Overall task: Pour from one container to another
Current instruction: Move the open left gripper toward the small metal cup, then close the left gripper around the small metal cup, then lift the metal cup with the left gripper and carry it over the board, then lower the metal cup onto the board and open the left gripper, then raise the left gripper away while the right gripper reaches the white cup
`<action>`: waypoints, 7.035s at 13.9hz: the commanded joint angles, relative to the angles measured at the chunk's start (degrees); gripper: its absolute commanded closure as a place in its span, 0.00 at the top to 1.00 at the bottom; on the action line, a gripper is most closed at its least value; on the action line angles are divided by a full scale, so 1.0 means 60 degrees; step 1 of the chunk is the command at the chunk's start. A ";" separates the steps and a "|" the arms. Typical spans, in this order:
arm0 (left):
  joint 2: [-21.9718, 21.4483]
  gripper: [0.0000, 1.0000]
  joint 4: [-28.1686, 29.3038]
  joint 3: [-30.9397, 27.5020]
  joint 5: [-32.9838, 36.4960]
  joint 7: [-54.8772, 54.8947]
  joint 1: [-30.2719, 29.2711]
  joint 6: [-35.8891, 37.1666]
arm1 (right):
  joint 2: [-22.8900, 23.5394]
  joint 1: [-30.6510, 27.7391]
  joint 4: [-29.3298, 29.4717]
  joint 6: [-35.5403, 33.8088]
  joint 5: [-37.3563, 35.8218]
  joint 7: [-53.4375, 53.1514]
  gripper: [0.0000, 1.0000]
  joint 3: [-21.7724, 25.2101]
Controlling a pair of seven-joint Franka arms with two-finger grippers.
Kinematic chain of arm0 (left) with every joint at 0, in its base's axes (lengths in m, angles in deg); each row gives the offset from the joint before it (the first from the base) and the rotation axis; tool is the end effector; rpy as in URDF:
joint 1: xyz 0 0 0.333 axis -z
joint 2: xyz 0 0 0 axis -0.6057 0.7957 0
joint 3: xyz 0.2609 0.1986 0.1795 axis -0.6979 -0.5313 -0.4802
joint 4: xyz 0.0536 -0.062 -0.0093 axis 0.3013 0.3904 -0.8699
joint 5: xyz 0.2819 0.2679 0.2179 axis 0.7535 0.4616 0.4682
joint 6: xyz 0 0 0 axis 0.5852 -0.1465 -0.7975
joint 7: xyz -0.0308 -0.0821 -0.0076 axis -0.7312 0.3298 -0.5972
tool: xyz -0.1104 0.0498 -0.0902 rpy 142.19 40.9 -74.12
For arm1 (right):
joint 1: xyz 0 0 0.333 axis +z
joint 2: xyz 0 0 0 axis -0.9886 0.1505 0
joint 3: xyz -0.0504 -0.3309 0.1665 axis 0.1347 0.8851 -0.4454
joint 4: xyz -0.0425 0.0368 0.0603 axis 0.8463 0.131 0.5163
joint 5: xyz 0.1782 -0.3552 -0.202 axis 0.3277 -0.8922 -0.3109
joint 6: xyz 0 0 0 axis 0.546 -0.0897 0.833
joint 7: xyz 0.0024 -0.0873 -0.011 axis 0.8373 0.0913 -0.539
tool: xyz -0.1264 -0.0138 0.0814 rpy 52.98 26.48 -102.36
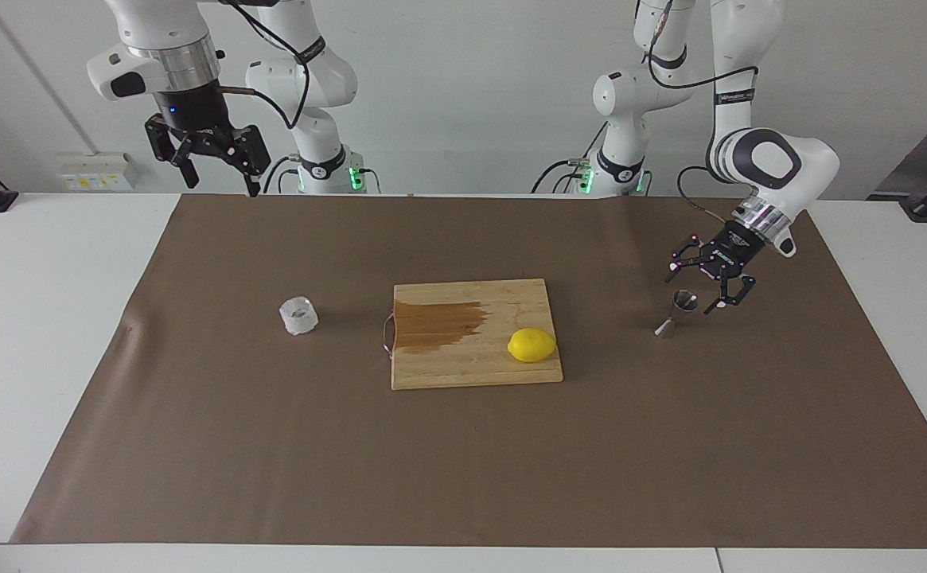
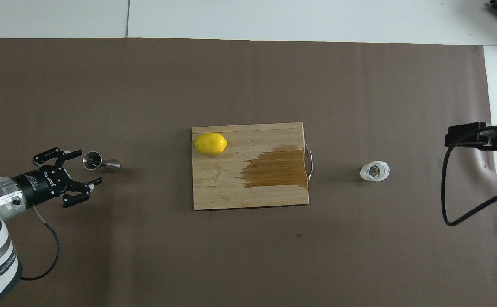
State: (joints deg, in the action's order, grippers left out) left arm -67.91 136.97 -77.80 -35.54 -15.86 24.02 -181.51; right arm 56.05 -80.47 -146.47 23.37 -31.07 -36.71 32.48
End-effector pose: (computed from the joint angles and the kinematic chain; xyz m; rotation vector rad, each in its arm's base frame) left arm 0.5128 0.0315 0.3276 1.0635 2.1028 -0.5116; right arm 0.5672 0.0307 0.6836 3.0871 -0.2621 0.1700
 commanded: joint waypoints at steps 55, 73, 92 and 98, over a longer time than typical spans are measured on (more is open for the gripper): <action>-0.0188 0.00 -0.2214 0.0920 -0.2211 -0.4336 0.4358 -0.2611 | -0.0186 -0.0088 -0.0164 -0.0095 0.0108 0.0134 1.00 0.0001; 0.4089 0.00 -0.5494 0.2534 -0.5045 -0.4292 0.8554 -0.9021 | -0.0186 -0.0088 -0.0164 -0.0095 0.0108 0.0134 1.00 0.0001; 0.4005 1.00 -0.5818 0.2549 -0.4093 -0.4337 0.8466 -0.9563 | -0.0186 -0.0088 -0.0164 -0.0095 0.0108 0.0134 1.00 0.0001; 0.3153 1.00 -0.5612 0.2490 -0.4005 -0.1968 0.7913 -0.8677 | -0.0273 -0.0073 -0.0455 -0.0052 0.0384 0.0381 1.00 -0.0058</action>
State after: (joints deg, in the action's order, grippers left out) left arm -47.87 101.77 -62.72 -59.92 -32.57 74.55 -238.20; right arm 56.02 -80.18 -146.64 23.19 -30.72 -36.60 32.07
